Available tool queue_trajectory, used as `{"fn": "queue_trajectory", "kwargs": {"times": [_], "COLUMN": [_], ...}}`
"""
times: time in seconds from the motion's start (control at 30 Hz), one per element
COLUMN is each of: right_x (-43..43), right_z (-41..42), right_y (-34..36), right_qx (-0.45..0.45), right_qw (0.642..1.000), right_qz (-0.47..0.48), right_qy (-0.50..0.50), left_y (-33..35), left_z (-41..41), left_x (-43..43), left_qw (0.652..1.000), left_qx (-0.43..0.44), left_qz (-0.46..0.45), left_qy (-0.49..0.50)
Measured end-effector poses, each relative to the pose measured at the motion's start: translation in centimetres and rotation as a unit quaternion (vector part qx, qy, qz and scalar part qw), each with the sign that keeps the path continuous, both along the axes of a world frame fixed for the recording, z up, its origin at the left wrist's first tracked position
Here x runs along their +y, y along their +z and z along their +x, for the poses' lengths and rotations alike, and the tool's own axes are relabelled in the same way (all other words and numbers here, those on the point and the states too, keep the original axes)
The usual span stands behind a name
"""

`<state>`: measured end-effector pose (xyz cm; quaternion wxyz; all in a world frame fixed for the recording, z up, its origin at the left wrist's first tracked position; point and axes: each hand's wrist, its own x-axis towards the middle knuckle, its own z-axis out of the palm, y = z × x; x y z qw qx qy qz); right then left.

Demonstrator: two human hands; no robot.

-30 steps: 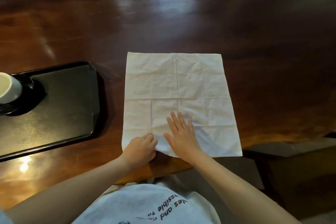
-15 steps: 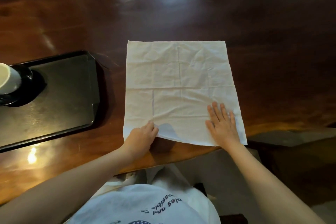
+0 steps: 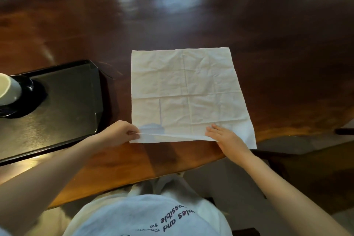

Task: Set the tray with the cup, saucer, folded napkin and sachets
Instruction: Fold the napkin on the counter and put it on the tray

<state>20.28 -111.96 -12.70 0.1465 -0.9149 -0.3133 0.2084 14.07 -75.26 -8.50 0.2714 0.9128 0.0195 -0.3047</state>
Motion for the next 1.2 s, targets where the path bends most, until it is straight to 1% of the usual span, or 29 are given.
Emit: {"fn": "queue_trajectory", "kwargs": {"times": [0.07, 0.1, 0.13, 0.17, 0.2, 0.23, 0.27, 0.37, 0.47, 0.6, 0.73, 0.83, 0.93, 1.07, 1.2], "right_x": [-1.1, -1.7, -2.1, -2.4, -2.7, -2.9, -3.0, -3.0, -2.3, -0.6, 1.8, 3.9, 5.8, 6.9, 7.5], "right_z": [1.5, 2.4, 3.4, 4.6, 5.7, 6.9, 8.1, 12.3, 16.2, 20.7, 24.3, 26.0, 27.7, 29.7, 30.5], "right_y": [1.1, 1.5, 2.3, 3.2, 4.1, 5.3, 6.5, 8.7, 10.3, 11.1, 9.9, 8.0, 5.6, 1.6, -1.6], "right_qx": [0.076, 0.096, 0.104, 0.092, 0.083, 0.081, 0.086, 0.108, 0.095, 0.104, 0.066, 0.008, -0.037, -0.072, -0.108], "right_qw": [0.996, 0.993, 0.992, 0.991, 0.989, 0.988, 0.989, 0.982, 0.977, 0.947, 0.903, 0.88, 0.866, 0.871, 0.869], "right_qz": [-0.016, -0.024, -0.041, -0.069, -0.085, -0.084, -0.073, -0.005, 0.043, 0.116, 0.202, 0.219, 0.212, 0.163, 0.102], "right_qy": [-0.039, -0.057, -0.063, -0.063, -0.083, -0.098, -0.098, -0.154, -0.188, -0.281, -0.373, -0.421, -0.452, -0.457, -0.471], "left_y": [0.6, 1.0, 1.5, 2.1, 2.6, 3.1, 3.6, 4.8, 5.5, 5.1, 3.6, 2.1, 0.1, -2.5, -5.7], "left_z": [0.2, 0.5, 0.8, 1.3, 1.9, 2.6, 3.3, 6.3, 9.7, 14.3, 18.5, 21.1, 23.6, 26.0, 26.6], "left_x": [0.7, 1.0, 1.2, 1.4, 1.6, 1.8, 2.0, 2.7, 3.5, 4.4, 4.6, 4.3, 4.4, 4.5, 4.8], "left_qw": [0.998, 0.996, 0.993, 0.989, 0.983, 0.974, 0.964, 0.934, 0.897, 0.847, 0.82, 0.815, 0.832, 0.862, 0.878], "left_qx": [0.014, 0.011, 0.005, 0.0, -0.004, -0.006, -0.007, -0.021, -0.053, -0.092, -0.135, -0.167, -0.211, -0.248, -0.288], "left_qz": [-0.035, -0.054, -0.073, -0.092, -0.114, -0.14, -0.167, -0.223, -0.269, -0.296, -0.257, -0.213, -0.132, -0.015, 0.1], "left_qy": [0.045, 0.07, 0.094, 0.118, 0.145, 0.176, 0.209, 0.278, 0.347, 0.432, 0.493, 0.513, 0.495, 0.441, 0.369]}}
